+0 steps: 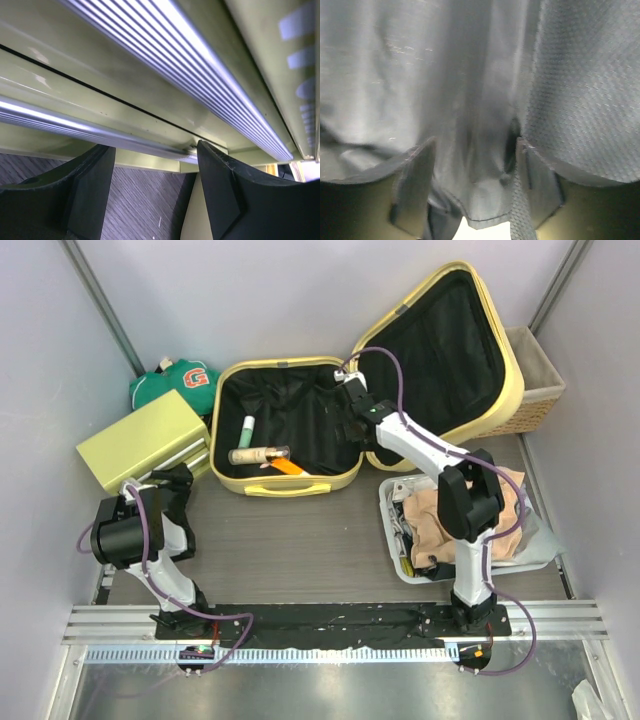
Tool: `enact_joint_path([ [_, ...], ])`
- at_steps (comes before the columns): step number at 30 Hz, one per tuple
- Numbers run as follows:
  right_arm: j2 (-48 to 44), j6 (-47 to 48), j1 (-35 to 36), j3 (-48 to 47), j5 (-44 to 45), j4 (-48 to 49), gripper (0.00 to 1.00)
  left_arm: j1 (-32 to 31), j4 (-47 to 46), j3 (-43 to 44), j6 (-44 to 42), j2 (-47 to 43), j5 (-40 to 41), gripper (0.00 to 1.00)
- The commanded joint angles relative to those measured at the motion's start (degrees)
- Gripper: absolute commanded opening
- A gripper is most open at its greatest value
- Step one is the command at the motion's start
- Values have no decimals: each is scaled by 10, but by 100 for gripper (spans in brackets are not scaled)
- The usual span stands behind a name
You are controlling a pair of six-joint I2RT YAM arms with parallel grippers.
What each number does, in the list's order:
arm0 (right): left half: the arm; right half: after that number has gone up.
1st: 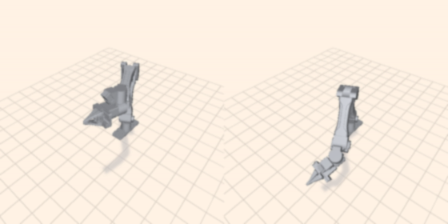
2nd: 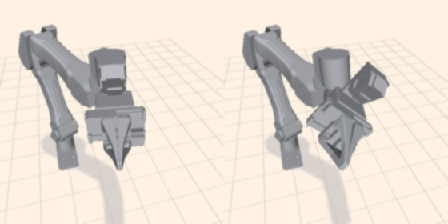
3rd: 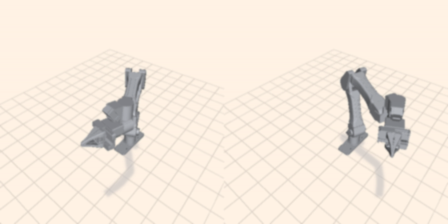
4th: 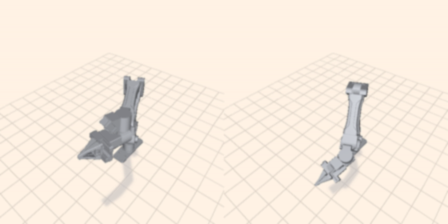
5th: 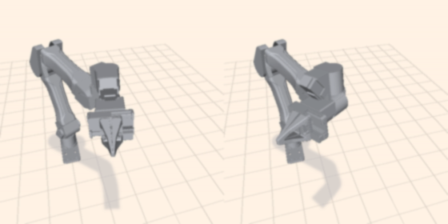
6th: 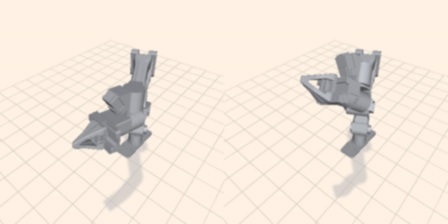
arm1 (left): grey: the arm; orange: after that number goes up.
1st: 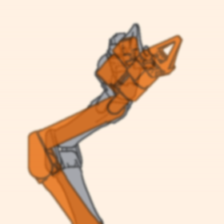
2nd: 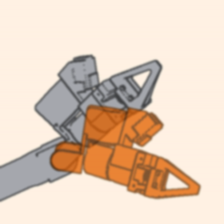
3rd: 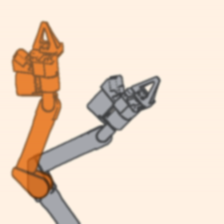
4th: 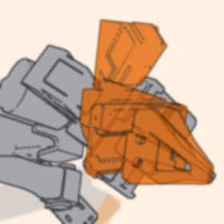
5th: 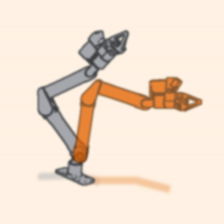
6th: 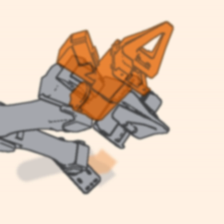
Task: Open, take out, and arrange the luggage
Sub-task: Adjust the luggage at the center of the board.
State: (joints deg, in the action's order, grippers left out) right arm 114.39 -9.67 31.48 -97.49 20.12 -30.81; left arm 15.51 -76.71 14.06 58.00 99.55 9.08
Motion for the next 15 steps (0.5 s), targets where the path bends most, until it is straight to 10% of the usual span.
enact_joint_path([
  [1, 49, 19, 10, -56, 128, -52, 64, -2, -119, -1, -23, -1, -32, 70],
  [10, 90, 43, -13, -68, 213, -87, 10, -39, -119, -11, -28, -18, -40, 71],
  [15, 69, 51, -54, -51, 232, -90, 1, -80, -118, -18, -37, -30, -28, 73],
])
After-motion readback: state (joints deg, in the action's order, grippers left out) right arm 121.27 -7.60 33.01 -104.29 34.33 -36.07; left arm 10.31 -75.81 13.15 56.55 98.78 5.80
